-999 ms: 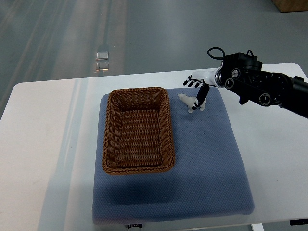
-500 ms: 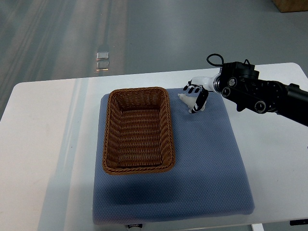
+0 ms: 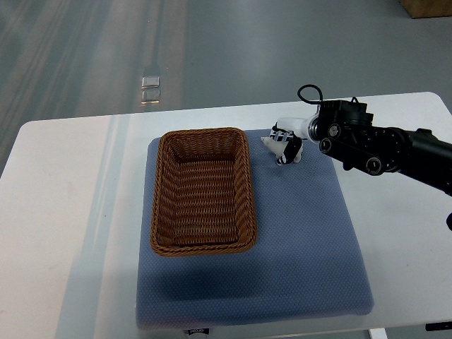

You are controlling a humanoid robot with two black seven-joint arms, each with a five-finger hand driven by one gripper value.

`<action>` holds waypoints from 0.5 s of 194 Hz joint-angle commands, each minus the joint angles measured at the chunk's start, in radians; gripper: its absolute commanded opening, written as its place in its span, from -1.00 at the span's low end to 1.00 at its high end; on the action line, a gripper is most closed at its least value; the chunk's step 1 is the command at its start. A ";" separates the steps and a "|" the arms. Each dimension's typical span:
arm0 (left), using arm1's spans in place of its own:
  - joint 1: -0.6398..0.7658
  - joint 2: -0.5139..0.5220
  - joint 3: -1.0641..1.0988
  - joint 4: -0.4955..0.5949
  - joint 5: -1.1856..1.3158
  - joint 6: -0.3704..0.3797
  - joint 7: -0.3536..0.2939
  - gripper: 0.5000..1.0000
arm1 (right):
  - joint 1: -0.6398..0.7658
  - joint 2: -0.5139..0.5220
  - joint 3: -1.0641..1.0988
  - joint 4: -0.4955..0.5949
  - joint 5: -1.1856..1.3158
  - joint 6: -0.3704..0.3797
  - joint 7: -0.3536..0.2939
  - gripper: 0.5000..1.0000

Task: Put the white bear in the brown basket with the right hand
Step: 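Close the right hand fingers around the white bear, then lift the white bear up and away from the cushion with the right hand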

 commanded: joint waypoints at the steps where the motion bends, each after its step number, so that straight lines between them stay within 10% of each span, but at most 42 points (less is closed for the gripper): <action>1: 0.000 0.000 0.000 -0.001 0.000 0.000 0.000 1.00 | 0.001 0.000 -0.005 -0.001 -0.001 -0.002 0.001 -0.69; 97: 0.000 0.000 0.002 -0.001 0.000 0.000 0.000 1.00 | 0.179 -0.144 0.013 0.141 0.032 0.057 0.003 -0.73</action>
